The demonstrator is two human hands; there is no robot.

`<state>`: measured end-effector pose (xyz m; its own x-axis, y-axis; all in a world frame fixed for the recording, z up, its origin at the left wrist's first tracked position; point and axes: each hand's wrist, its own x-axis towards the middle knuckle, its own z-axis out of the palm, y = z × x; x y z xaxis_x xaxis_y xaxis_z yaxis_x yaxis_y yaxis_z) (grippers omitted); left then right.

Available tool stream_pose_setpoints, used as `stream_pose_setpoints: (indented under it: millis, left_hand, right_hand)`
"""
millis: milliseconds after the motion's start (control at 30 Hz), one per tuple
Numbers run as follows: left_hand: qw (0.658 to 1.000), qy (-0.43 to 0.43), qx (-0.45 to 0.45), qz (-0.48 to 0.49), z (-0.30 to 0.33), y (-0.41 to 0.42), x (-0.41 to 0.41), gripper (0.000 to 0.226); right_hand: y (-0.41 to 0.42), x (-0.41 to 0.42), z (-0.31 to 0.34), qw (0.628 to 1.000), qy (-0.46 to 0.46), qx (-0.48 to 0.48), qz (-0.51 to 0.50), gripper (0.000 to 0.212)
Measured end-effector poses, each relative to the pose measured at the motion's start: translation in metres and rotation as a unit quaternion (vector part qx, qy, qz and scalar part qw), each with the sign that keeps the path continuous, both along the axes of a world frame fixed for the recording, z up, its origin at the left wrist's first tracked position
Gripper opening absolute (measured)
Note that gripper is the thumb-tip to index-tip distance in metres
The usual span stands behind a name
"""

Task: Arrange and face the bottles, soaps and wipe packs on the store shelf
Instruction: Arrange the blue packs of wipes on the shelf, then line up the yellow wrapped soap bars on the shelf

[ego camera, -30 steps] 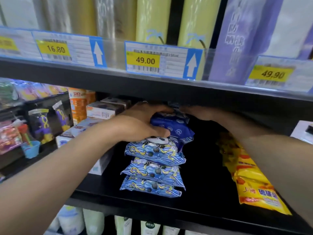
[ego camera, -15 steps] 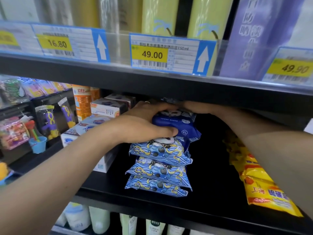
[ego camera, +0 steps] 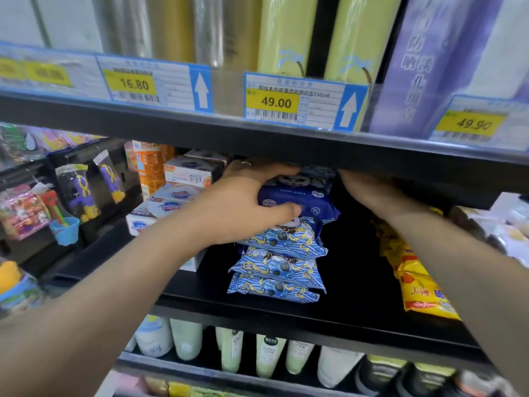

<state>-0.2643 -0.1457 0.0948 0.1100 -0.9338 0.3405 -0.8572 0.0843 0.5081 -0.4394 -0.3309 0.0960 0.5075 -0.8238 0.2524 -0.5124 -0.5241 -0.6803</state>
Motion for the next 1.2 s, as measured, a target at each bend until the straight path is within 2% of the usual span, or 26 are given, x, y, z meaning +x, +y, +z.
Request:
stream_pose_setpoints:
  millis: [100, 233, 367, 567, 767, 933, 1067, 1200]
  left_hand:
    - [0.999, 0.026, -0.036, -0.025, -0.003, 0.013, -0.005, 0.053]
    - [0.993, 0.029, -0.105, -0.035, -0.011, 0.029, -0.014, 0.050]
    - [0.991, -0.002, -0.120, -0.063, -0.023, 0.044, -0.034, 0.054]
    - [0.985, 0.017, -0.108, -0.131, -0.036, 0.063, -0.084, 0.053]
    - [0.983, 0.028, -0.058, -0.172, -0.070, 0.047, -0.138, 0.049]
    - [0.991, 0.037, -0.026, -0.127, -0.102, 0.005, -0.175, 0.041]
    - [0.998, 0.036, 0.000, -0.047, -0.128, -0.035, -0.204, 0.037]
    - [0.997, -0.059, 0.034, 0.035, -0.151, -0.049, -0.216, 0.046]
  right_hand:
    - [0.025, -0.021, -0.003, 0.989, -0.120, -0.050, -0.076, 0.036]
    - [0.065, -0.056, -0.027, 0.974, -0.191, -0.001, -0.124, 0.019]
    - [0.116, -0.090, -0.055, 0.976, -0.172, -0.006, -0.130, 0.023]
    - [0.168, -0.139, -0.089, 0.978, -0.143, 0.016, -0.151, 0.024]
    - [0.168, -0.188, -0.108, 0.979, -0.123, -0.009, -0.163, 0.027]
    - [0.144, -0.232, -0.126, 0.981, -0.143, -0.021, -0.130, 0.032]
    - [0.121, -0.269, -0.136, 0.987, -0.138, 0.001, -0.079, 0.031]
    - [0.098, -0.294, -0.142, 0.994, -0.100, -0.031, -0.037, 0.028]
